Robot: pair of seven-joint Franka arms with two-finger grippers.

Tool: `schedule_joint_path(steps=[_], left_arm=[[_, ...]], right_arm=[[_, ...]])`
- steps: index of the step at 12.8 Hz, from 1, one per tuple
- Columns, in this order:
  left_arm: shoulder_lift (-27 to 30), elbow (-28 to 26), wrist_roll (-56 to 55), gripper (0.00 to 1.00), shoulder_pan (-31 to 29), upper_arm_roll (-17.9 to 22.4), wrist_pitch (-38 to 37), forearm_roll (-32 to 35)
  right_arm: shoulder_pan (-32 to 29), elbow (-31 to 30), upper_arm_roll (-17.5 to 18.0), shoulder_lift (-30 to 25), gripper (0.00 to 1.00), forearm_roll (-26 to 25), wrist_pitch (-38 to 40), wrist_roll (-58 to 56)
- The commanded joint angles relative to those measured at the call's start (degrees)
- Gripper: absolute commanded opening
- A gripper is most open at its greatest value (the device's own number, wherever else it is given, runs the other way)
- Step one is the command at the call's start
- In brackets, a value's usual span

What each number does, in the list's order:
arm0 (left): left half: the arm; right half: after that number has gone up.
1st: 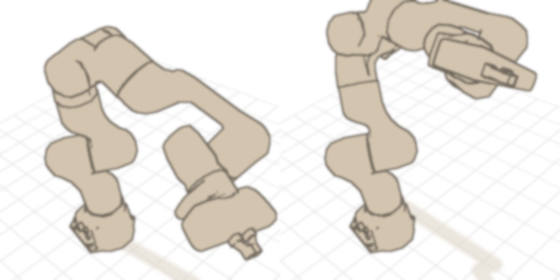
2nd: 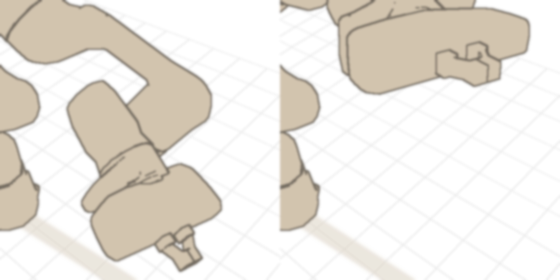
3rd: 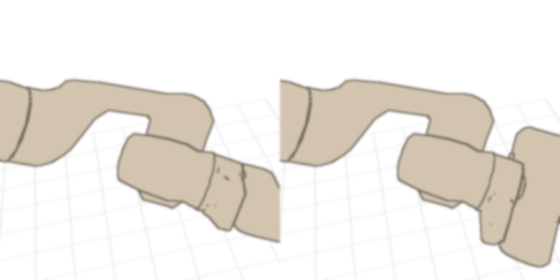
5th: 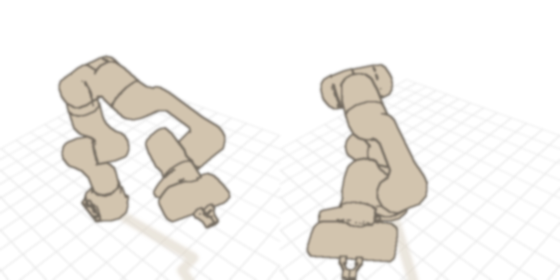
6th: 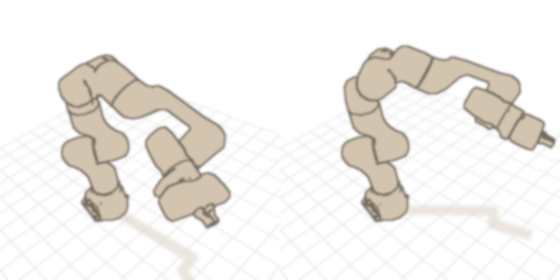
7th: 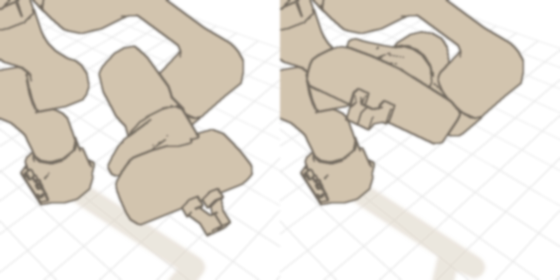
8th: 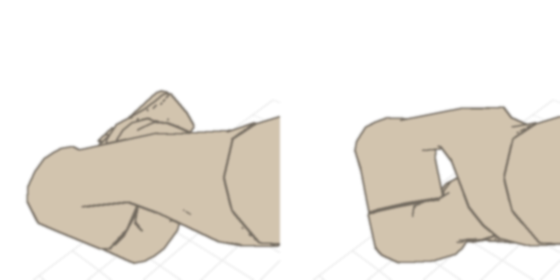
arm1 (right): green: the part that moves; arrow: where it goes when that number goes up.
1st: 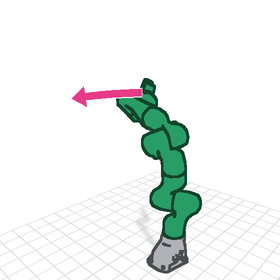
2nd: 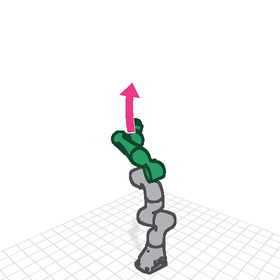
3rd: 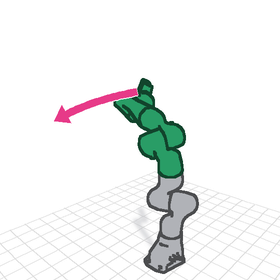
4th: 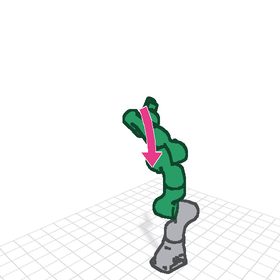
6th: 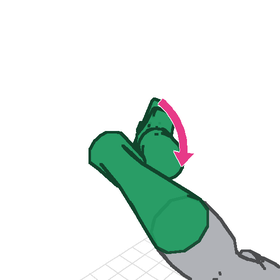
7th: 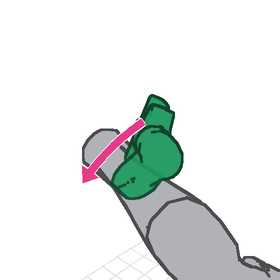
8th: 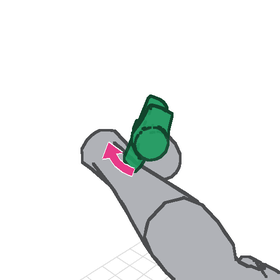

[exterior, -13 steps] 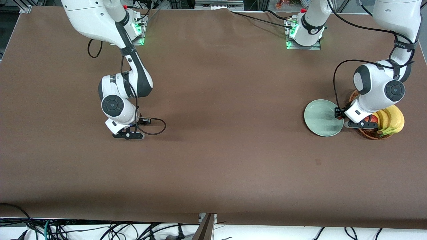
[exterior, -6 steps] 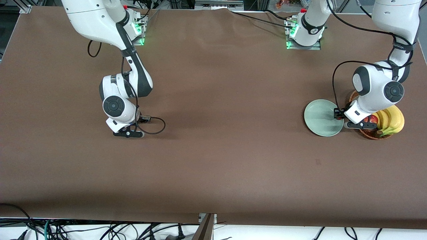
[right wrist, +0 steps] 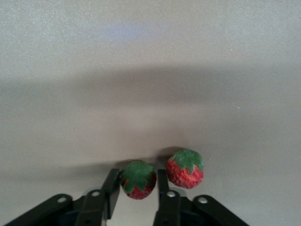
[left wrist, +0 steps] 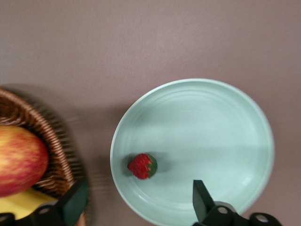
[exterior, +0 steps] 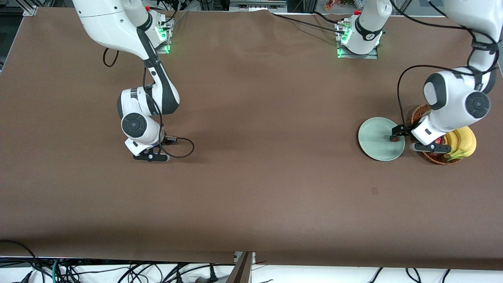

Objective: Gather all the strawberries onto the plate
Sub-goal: 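Grasp one strawberry of the pair with the right gripper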

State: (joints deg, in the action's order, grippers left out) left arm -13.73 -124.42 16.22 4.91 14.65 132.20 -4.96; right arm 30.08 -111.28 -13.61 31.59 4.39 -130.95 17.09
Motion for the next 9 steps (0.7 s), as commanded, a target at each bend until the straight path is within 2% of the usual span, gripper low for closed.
schedule_joint_path(steps=[1,4,7,9], left_arm=[[6.68,-0.12,2.32,1.0,0.1,0.11,-5.09,-2.16],[12.04,-0.12,1.1,1.0,0.1,-0.85,-8.17,-2.16],[15.74,-0.12,-3.72,1.0,0.1,-4.35,-10.73,-2.16],[16.54,0.23,-8.73,1.0,0.19,-7.43,-11.34,-2.07]], right_arm=[[-0.37,-0.69,0.33,-1.61,0.12,0.62,-0.27,-0.31],[0.33,2.37,0.77,-2.23,0.09,0.62,1.39,2.14],[2.35,12.02,3.93,-0.57,0.09,1.76,7.71,12.83],[2.88,17.48,7.96,2.58,0.09,2.64,7.12,21.45]])
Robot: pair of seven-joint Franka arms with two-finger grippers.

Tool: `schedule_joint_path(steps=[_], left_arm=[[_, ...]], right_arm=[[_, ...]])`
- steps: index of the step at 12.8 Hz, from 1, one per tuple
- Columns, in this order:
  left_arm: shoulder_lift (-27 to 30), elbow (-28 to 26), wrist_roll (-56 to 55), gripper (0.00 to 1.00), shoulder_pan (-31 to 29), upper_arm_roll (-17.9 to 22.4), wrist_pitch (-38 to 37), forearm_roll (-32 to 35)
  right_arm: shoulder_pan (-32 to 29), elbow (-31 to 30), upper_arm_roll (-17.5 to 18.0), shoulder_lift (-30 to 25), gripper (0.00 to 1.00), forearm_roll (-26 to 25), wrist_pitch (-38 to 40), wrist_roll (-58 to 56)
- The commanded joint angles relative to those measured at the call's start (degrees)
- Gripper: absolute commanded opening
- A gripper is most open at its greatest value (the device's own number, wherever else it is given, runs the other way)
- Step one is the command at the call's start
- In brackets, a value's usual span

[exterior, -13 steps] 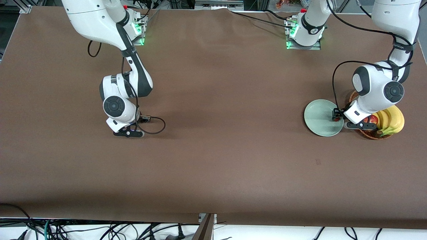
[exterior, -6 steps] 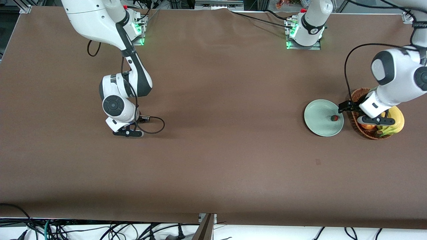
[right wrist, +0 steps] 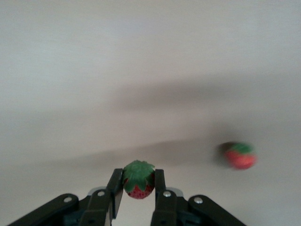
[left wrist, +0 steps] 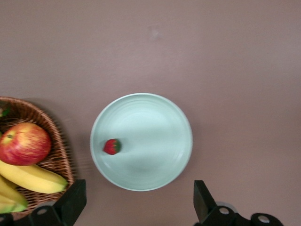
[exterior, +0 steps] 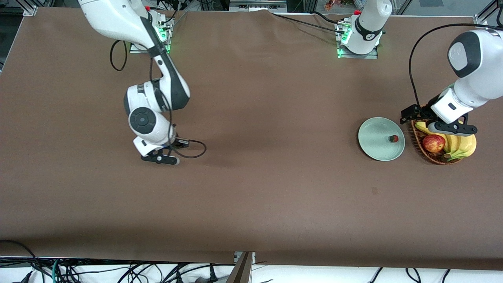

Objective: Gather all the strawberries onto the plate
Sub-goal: 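Grasp one strawberry of the pair with the right gripper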

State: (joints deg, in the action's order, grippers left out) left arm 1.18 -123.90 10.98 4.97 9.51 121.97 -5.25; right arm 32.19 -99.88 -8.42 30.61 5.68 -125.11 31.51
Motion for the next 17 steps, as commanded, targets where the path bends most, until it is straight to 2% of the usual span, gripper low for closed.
schedule_joint_path(steps=[1,3,5,7,10,12,13,14,15,17], left_arm=[[1.64,0.66,-5.68,1.0,0.13,-4.22,-2.25,-1.69],[1.64,2.16,-7.28,1.0,0.21,-5.82,-4.44,-1.6],[1.64,2.26,-7.2,1.0,0.13,-6.08,-4.72,-1.34],[1.55,2.26,-7.2,1.0,0.13,-6.08,-4.72,-0.99],[1.11,3.22,-7.38,1.0,-0.4,-6.17,-4.72,-0.99],[0.67,4.36,-8.6,1.0,-0.57,-6.69,-4.81,-0.99],[0.06,5.06,-9.3,1.0,-0.66,-7.13,-4.81,-0.99],[-0.64,6.11,-10.27,1.0,-0.66,-7.66,-4.81,-0.9],[-1.52,6.99,-11.15,1.0,-0.66,-8.01,-4.89,-0.99],[-3.28,9.71,-11.24,1.0,-0.75,-8.02,-5.77,-0.99]], right_arm=[[0.94,9.41,4.88,5.85,0.1,2.22,1.1,11.51],[2.34,18.71,8.49,11.64,0.1,2.4,0.84,21.43],[6.02,26.46,9.3,17.62,0.14,2.4,-3.18,32.16],[10.06,29.3,9.38,21.85,0.17,2.4,-13.78,41.83],[17.44,30.44,8.95,26.33,0.22,2.14,-28.3,55.11],[20.09,31.67,8.51,27.84,0.37,1.79,-32.9,61.71],[20.97,31.76,7.9,27.84,0.64,1.79,-33.96,64.18],[21.33,31.76,7.37,27.49,0.82,1.7,-33.79,65.16],[21.07,31.76,7.1,26.79,0.93,1.52,-33.44,64.73],[18.97,31.68,5.7,24.78,0.93,1.17,-27.59,62.2]])
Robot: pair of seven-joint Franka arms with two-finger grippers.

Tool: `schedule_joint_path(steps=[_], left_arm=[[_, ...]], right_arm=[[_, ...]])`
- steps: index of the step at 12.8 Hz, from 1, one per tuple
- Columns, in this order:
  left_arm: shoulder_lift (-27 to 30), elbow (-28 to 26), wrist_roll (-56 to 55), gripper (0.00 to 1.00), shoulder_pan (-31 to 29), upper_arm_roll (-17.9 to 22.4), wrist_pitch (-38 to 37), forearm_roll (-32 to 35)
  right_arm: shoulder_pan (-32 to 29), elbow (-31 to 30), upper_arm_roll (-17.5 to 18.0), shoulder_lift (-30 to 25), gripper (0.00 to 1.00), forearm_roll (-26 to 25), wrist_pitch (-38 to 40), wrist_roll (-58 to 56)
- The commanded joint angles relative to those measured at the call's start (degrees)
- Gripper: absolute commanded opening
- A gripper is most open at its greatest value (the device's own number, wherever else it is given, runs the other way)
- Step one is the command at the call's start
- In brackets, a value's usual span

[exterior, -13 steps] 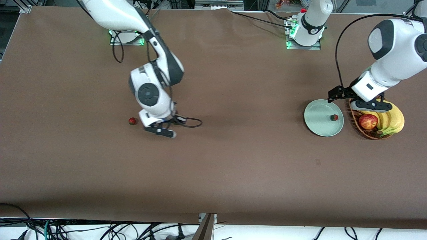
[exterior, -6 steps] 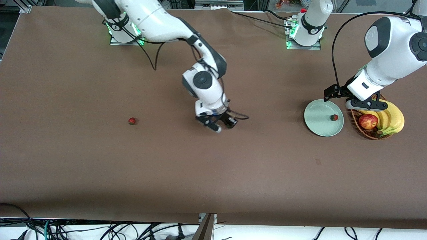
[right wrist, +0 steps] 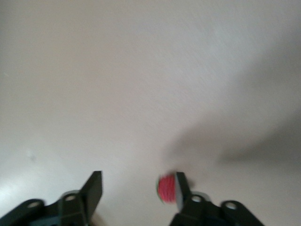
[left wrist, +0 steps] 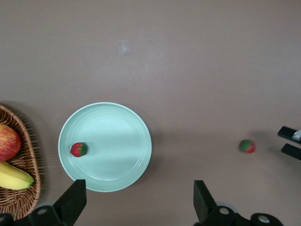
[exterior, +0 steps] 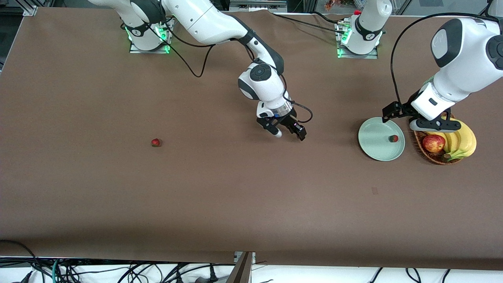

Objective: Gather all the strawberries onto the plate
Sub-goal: 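Set the strawberry down mid-table and open the right gripper, then grasp the mid-table strawberry with the left gripper while the right gripper grasps the last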

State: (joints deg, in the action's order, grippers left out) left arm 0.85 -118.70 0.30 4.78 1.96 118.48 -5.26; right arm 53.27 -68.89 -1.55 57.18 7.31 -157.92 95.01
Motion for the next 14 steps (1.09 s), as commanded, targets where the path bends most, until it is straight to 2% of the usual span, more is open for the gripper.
schedule_joint_path(steps=[1,2,3,5,7,9,11,14], left_arm=[[-4.88,7.66,-0.48,1.0,-0.56,-0.47,-4.99,-0.98],[-7.16,11.61,-0.65,1.0,-0.56,-0.47,-8.24,-0.98],[-7.79,13.04,-0.74,1.0,-0.47,-0.47,-10.88,-0.98],[-7.53,12.53,-2.83,1.0,-0.29,-1.51,-11.17,-0.89],[-7.27,10.35,-10.2,1.0,-0.38,-6.77,-9.16,-0.81],[-6.39,6.4,-18.02,1.0,-0.38,-12.22,-5.3,0.41],[-5.69,-0.27,-28.29,1.0,-0.47,-18.98,3.81,1.39],[-7.08,-10.2,-40.16,1.0,-0.29,-25.76,19.88,5.5]], right_arm=[[-4.03,0.77,-1.0,-3.64,0.93,-0.28,11.52,-6.71],[-6.22,0.68,-0.82,-5.57,0.93,0.07,17.93,-12.86],[-8.16,0.42,-0.82,-7.24,0.93,0.16,24.52,-19.01],[-10.63,-0.45,-2.13,-10.67,0.93,-0.01,37.09,-34.46],[-11.52,-5.44,-7.65,-14.63,0.93,-0.01,44.34,-47.92],[-11.52,-15.61,-13.63,-18.84,0.93,0.08,42.97,-62.07],[-11.52,-28.26,-18.2,-24.72,0.93,0.08,37.28,-72.55],[-11.87,-48.28,-23.39,-30.97,0.93,0.25,21.23,-84.95]])
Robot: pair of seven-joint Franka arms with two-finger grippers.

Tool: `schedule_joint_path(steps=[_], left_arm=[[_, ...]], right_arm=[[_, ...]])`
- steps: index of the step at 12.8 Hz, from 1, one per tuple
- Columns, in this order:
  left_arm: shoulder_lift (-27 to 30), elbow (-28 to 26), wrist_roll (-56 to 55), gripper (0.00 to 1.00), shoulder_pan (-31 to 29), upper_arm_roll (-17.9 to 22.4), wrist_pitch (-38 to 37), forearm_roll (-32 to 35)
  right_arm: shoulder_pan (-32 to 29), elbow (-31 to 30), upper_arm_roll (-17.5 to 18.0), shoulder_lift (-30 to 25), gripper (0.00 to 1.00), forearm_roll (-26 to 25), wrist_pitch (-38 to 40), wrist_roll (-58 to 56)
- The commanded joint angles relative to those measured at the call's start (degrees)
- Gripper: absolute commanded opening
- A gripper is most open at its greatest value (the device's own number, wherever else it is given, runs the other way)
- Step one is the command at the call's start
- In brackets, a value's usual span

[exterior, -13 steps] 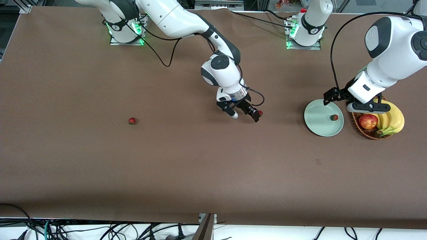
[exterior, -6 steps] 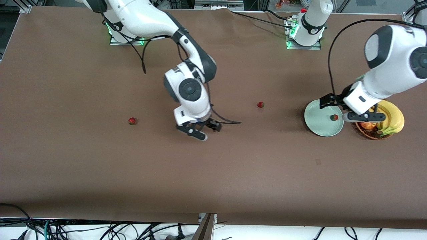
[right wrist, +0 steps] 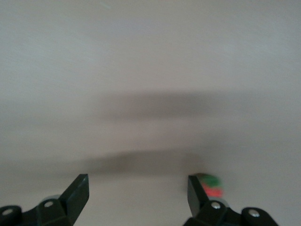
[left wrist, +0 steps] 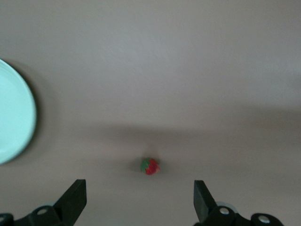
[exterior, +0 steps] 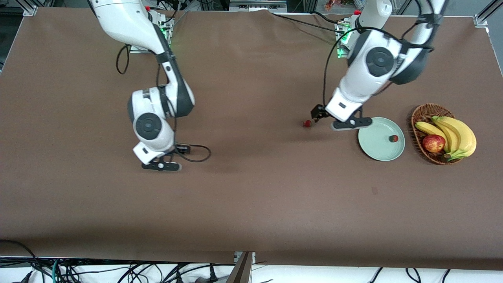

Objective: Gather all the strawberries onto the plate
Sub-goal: 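Grasp the mid-table strawberry with the left gripper while the right gripper grasps the last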

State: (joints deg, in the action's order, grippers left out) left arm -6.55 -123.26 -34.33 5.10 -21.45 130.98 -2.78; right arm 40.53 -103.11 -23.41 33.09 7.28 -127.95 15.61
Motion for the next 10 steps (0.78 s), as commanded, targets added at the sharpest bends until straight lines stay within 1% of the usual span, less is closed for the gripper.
schedule_joint_path(steps=[1,3,4,5,6,8,9,10], left_arm=[[-1.43,-7.24,-7.83,1.0,-0.62,-3.41,10.23,5.04],[-6.34,-7.43,-13.71,1.0,-0.18,-3.6,13.85,9.78],[-8.89,-7.52,-16.88,1.0,-0.09,-3.6,15.87,13.55],[-11.27,-7.43,-20.3,1.0,-0.09,-3.6,17.45,17.42],[-13.29,-7.35,-23.38,1.0,-0.09,-3.6,18.43,20.06],[-16.37,-7.08,-25.08,1.0,-0.09,-3.51,20.1,21.76],[-17.43,-6.65,-25.17,1.0,-0.09,-3.42,20.11,21.76],[-17.88,-6.64,-25.34,1.0,-0.01,-3.51,20.11,21.76]], right_arm=[[0.26,-17.53,-1.99,-7.59,0.92,0.45,-11.51,-7.86],[-2.02,-20.55,-1.99,-8.39,0.91,1.06,-13.64,-10.16],[-2.29,-20.99,-1.99,-8.31,0.87,2.11,-13.64,-11.29],[-2.3,-21.34,-1.99,-8.04,0.84,4.21,-13.64,-12.26],[-2.3,-21.35,-1.99,-7.69,0.79,5.89,-13.9,-13.4],[-2.47,-21.35,-1.99,-6.9,0.68,6.69,-14.96,-15.08],[-2.91,-21.26,-1.99,-6.55,0.64,6.69,-15.48,-15.09],[-3.0,-20.82,-1.91,-6.03,0.64,6.78,-15.75,-15.09]])
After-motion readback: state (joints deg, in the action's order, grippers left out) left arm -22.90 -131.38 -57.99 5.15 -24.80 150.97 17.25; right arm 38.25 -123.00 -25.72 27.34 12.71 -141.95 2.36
